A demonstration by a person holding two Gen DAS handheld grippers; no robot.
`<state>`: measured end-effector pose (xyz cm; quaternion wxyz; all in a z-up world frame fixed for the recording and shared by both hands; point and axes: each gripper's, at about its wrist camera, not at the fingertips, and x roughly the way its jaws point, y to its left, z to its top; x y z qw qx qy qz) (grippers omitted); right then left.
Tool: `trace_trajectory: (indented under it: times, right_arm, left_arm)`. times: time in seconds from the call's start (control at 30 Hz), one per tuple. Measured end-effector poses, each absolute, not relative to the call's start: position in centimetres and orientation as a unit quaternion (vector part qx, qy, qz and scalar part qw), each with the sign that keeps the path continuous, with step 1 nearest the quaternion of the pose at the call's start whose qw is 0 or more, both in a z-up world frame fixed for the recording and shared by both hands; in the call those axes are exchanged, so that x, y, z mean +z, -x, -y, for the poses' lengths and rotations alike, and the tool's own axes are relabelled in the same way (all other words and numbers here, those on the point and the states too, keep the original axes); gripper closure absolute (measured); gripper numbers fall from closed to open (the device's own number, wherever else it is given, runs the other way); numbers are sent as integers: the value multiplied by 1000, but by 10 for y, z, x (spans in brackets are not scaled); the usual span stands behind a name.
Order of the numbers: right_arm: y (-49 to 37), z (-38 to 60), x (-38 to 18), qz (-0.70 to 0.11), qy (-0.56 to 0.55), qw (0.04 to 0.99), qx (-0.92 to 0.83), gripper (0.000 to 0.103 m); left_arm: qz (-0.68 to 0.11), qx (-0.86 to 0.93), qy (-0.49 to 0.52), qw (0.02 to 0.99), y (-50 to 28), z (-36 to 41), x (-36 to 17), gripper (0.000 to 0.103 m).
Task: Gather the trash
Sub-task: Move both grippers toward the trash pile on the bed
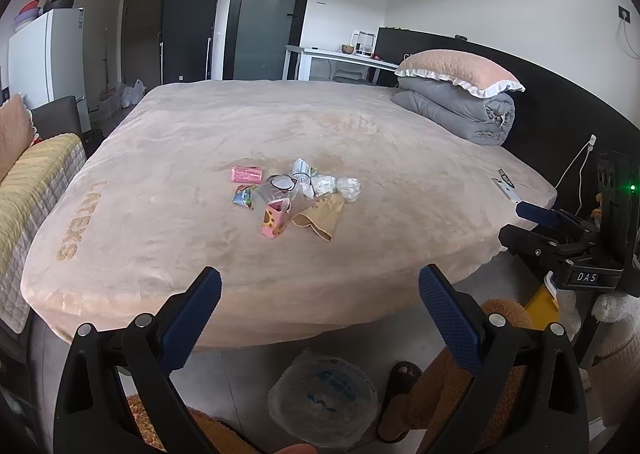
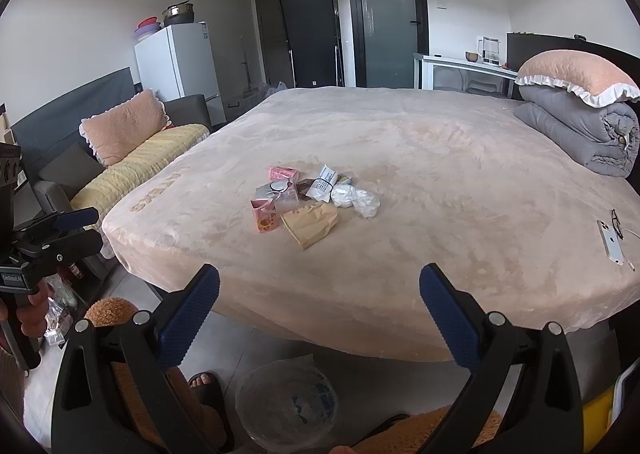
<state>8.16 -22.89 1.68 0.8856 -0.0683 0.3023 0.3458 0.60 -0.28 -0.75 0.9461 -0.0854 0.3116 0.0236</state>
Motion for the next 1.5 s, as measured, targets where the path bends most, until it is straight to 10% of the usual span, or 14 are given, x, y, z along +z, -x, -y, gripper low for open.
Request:
trace_trajectory:
  times: [1.5]
  right_arm:
    - [-150,194,-10,-336,57,867,363,4]
  left_arm:
    - [-351,17,109,930,-68,-30,-43,6]
